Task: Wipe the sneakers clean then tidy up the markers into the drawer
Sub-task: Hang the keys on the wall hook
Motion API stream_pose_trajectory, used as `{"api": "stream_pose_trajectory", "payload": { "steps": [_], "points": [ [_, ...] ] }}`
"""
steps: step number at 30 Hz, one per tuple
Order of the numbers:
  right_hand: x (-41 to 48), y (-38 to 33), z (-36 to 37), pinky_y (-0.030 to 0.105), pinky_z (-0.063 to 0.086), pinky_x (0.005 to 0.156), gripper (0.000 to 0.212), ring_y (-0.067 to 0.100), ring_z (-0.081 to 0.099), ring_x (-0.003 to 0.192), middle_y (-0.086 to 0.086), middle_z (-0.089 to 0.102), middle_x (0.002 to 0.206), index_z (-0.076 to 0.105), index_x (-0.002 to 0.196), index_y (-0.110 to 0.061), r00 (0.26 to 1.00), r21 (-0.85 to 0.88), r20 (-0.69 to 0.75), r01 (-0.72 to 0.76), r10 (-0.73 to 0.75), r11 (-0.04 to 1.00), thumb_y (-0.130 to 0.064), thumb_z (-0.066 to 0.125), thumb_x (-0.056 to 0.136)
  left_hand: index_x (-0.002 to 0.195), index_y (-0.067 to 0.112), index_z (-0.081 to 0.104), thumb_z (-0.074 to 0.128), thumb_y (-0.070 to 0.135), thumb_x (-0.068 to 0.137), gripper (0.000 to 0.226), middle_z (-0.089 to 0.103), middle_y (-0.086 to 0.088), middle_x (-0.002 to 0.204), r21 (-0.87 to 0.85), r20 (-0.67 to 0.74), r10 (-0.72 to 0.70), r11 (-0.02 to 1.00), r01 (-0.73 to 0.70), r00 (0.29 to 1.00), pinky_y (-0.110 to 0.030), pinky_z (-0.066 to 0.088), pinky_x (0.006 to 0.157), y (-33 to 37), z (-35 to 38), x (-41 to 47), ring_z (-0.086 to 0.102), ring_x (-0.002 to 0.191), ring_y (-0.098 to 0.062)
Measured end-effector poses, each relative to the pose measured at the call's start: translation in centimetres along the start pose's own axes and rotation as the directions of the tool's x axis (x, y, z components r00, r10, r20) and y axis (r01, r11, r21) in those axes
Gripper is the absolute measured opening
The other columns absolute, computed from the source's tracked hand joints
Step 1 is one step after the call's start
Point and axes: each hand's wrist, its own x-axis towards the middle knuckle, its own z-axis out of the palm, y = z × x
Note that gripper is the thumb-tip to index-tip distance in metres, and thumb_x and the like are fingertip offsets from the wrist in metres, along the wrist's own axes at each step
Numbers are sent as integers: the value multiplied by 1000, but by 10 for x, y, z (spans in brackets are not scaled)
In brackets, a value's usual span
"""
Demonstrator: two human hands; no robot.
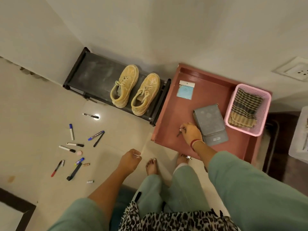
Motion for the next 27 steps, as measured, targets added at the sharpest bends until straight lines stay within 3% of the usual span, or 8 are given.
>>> {"api": "stream_pose_trajectory", "payload": {
  "steps": [6,10,13,15,17,19,22,27],
  "points": [
    [-73,-56,-101,33,49,78,9,22,62,82,6,66,91,70,90,-13,975,97,-156,171,-155,980,-16,62,88,105,13,60,58,20,90,16,62,-9,106,-77,65,33,997,-28,997,-31,48,79,48,-32,-63,61,96,-25],
    [-120,-97,-179,27,51,78,5,9,61,78,-3,69,86,68,89,-14,928,153,-293,282,-229,947,-14,65,85,102,13,60,58,19,87,16,63,-8,105,-101,10,139,985,-137,990,-36,51,85,98,-63,-94,62,93,-24],
    [-148,-121,-235,23,51,75,5,6,61,73,-3,69,85,67,86,-15,865,168,-420,371,-274,913,-12,68,82,89,16,58,57,19,87,4,62,-5,94,-51,-43,250,966,-252,967,-33,49,86,137,-82,-108,60,89,-20],
    [-162,-135,-272,16,48,75,6,8,63,76,-2,70,86,70,86,-15,817,139,-476,434,-324,890,-11,68,82,79,15,54,55,14,88,9,59,-5,82,-24,-62,327,944,-329,943,-31,47,78,164,-92,-114,57,78,-18],
    [-174,-148,-312,14,45,73,7,8,62,77,-1,71,86,72,86,-13,717,48,-565,523,-408,851,-8,68,82,83,17,56,56,14,89,6,61,-5,83,-25,-98,385,921,-389,918,-33,50,77,188,-102,-116,59,77,-18],
    [-185,-163,-356,15,47,69,8,9,61,77,-1,71,82,73,85,-12,577,-38,-662,611,-478,791,-6,70,82,89,20,58,57,15,89,5,63,-2,87,-22,-157,475,875,-484,866,-33,51,78,216,-117,-118,62,85,-19],
    [-200,-186,-422,7,44,66,8,3,60,76,-4,68,81,73,86,-11,400,-135,-752,685,-524,716,-5,69,82,91,26,60,56,12,89,15,63,2,88,6,-261,620,768,-641,740,-22,48,70,269,-148,-131,61,85,-16],
    [-215,-222,-518,9,47,70,17,5,63,82,-4,67,88,71,89,-18,304,-135,-798,751,-520,646,-3,64,86,89,33,63,57,16,91,18,64,1,86,60,-349,788,559,-827,507,-32,51,77,353,-198,-168,63,85,-17]
  ]
}}
